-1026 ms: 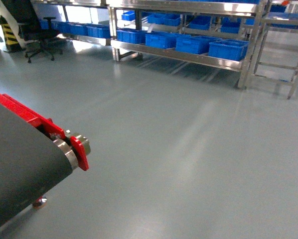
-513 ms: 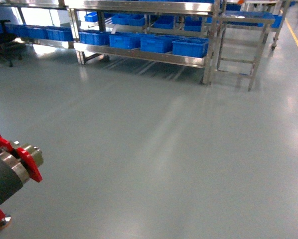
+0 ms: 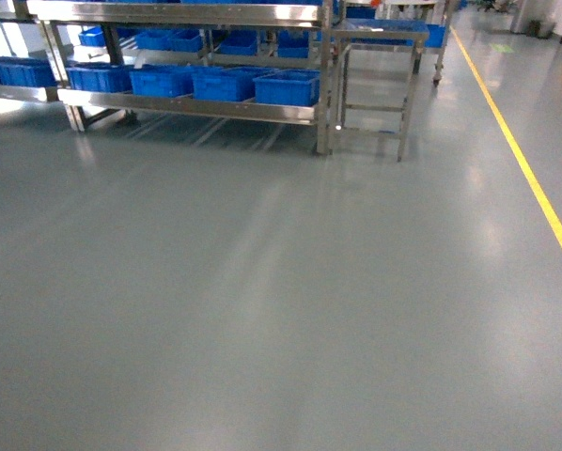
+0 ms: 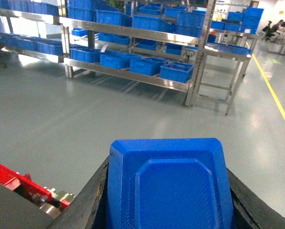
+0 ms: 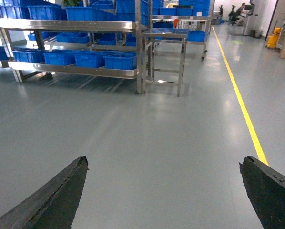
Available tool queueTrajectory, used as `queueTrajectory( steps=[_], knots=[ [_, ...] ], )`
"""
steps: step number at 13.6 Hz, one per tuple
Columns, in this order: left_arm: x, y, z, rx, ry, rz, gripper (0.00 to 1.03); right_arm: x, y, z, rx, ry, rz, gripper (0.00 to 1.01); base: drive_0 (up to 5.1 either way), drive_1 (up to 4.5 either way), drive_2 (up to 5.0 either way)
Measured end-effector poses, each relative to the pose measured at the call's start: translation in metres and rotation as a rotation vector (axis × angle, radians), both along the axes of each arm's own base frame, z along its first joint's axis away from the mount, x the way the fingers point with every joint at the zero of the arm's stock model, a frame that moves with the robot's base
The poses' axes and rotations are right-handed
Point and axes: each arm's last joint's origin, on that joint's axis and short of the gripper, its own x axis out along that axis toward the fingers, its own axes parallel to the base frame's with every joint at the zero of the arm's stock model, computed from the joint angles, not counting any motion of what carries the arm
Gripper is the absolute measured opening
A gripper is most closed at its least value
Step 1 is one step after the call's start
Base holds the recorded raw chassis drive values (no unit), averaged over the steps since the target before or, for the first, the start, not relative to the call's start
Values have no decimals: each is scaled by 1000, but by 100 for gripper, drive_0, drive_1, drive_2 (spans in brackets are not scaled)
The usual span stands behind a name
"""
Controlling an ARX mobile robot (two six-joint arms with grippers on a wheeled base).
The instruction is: Pick blue part to blue bin on bottom shelf
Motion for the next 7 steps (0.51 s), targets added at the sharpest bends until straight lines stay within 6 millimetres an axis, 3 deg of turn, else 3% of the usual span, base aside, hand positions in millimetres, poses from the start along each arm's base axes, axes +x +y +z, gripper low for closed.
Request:
queueTrajectory(
  steps=[7],
  knots=[
    [0,0,0,0,0,0,43,0,0,0,0,0,0,98,-161,-161,-161]
  ],
)
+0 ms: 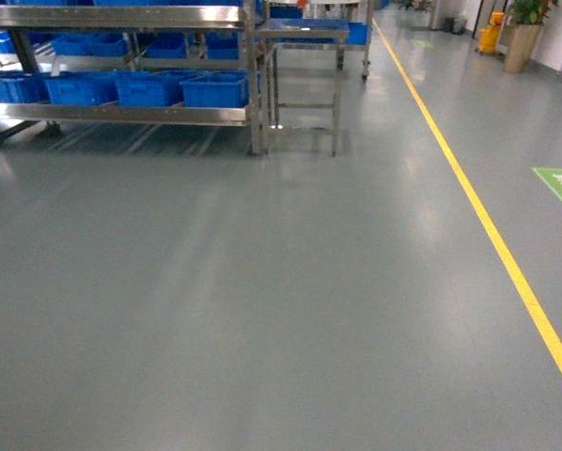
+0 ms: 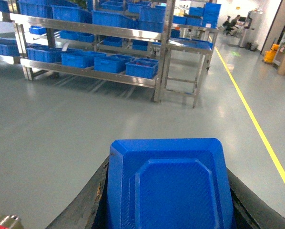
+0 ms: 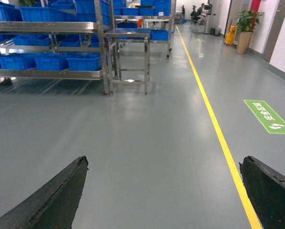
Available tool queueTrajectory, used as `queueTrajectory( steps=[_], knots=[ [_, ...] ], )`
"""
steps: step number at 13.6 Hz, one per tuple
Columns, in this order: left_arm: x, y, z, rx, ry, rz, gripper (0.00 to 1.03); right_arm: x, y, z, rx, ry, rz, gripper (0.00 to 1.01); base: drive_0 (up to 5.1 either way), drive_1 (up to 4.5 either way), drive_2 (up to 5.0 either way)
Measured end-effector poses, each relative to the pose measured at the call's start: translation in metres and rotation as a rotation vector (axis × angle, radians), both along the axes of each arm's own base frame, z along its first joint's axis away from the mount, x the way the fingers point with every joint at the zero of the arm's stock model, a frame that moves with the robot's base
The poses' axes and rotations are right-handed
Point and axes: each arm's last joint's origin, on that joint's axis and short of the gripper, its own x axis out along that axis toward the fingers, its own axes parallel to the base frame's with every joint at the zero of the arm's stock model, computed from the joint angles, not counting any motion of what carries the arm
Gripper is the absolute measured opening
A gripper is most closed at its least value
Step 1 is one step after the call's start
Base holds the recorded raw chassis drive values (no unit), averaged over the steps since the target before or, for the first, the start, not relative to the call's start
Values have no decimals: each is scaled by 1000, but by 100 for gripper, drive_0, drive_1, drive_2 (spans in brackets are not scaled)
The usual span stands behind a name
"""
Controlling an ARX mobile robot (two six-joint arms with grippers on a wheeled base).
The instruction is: Pick blue part to blue bin on bottom shelf
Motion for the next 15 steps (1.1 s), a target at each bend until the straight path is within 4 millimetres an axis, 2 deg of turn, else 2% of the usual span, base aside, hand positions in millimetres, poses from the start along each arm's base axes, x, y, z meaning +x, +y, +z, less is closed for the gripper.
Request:
queueTrajectory(
  steps=[4,15],
  knots=[
    [0,0,0,0,0,-3,43,0,0,0,0,0,0,98,-152,-152,-152],
    [0,0,0,0,1,0,43,0,0,0,0,1,0,98,1,408,-406]
  ],
)
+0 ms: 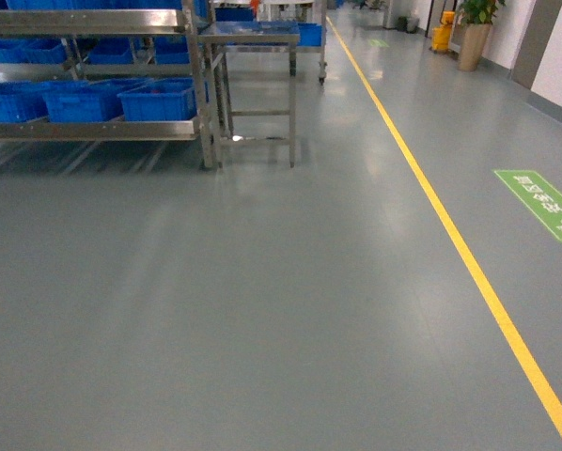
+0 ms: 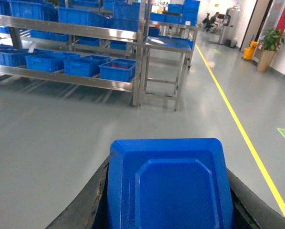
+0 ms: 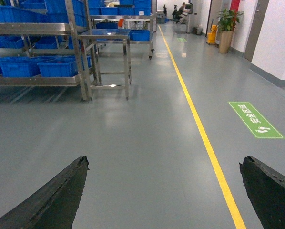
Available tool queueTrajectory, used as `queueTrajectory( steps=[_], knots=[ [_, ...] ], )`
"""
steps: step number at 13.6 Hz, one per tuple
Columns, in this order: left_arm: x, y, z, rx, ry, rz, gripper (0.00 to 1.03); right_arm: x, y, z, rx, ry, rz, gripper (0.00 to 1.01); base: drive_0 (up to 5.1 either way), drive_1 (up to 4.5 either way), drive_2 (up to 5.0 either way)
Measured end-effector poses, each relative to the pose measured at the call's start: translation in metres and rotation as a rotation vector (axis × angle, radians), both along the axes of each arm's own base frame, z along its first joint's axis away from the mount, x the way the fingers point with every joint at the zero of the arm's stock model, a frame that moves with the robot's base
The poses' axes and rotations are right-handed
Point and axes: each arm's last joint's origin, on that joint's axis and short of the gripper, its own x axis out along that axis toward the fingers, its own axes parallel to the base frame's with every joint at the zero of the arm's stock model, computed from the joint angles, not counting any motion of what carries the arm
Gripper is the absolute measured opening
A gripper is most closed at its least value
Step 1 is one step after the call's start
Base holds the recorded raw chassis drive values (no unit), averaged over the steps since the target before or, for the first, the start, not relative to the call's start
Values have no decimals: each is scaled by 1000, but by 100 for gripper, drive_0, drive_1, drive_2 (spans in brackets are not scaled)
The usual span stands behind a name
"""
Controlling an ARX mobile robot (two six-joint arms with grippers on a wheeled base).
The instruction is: Pick blue part to blue bin on bottom shelf
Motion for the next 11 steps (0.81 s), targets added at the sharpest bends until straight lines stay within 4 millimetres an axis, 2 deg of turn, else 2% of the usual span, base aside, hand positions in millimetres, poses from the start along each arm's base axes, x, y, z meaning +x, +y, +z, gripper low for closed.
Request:
queueTrajectory(
  steps=[11],
  knots=[
    [0,0,0,0,-1,0,43,0,0,0,0,1,0,98,-7,400,-415]
  ],
)
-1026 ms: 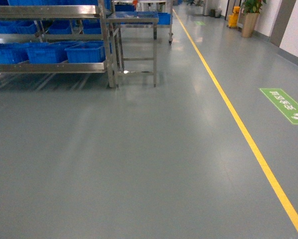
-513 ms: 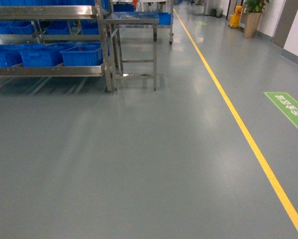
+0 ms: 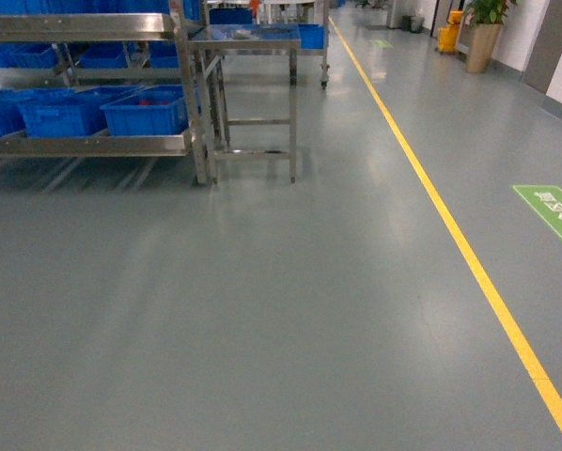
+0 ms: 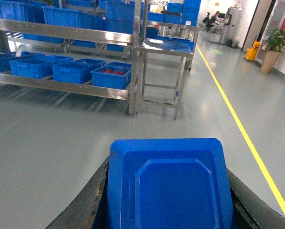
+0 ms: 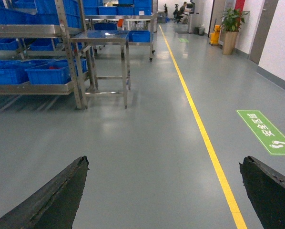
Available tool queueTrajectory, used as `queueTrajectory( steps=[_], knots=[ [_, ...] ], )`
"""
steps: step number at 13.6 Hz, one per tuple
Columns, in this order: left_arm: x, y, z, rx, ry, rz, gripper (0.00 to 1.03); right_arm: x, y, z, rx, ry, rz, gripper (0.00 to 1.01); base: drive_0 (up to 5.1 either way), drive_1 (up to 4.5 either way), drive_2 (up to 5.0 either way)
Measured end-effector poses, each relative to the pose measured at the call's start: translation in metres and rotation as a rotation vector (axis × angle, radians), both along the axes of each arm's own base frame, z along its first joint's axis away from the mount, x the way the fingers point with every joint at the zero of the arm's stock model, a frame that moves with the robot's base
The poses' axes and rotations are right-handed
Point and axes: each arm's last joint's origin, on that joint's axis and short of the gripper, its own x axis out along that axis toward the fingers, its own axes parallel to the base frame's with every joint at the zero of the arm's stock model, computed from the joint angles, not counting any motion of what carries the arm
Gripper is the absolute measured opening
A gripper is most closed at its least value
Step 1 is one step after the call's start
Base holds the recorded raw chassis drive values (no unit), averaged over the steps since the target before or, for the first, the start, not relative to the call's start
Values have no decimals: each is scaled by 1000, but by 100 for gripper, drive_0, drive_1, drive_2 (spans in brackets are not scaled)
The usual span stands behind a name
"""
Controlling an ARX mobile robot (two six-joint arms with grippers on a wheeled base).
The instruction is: Pick blue part to blue bin on bottom shelf
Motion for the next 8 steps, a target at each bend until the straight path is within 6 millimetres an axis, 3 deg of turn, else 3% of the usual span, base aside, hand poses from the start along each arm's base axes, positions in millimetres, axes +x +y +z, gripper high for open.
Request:
queueTrajectory(
  steps=[8],
  knots=[
    [0,0,0,0,0,0,43,0,0,0,0,-1,0,98,-8,399,-416]
  ],
)
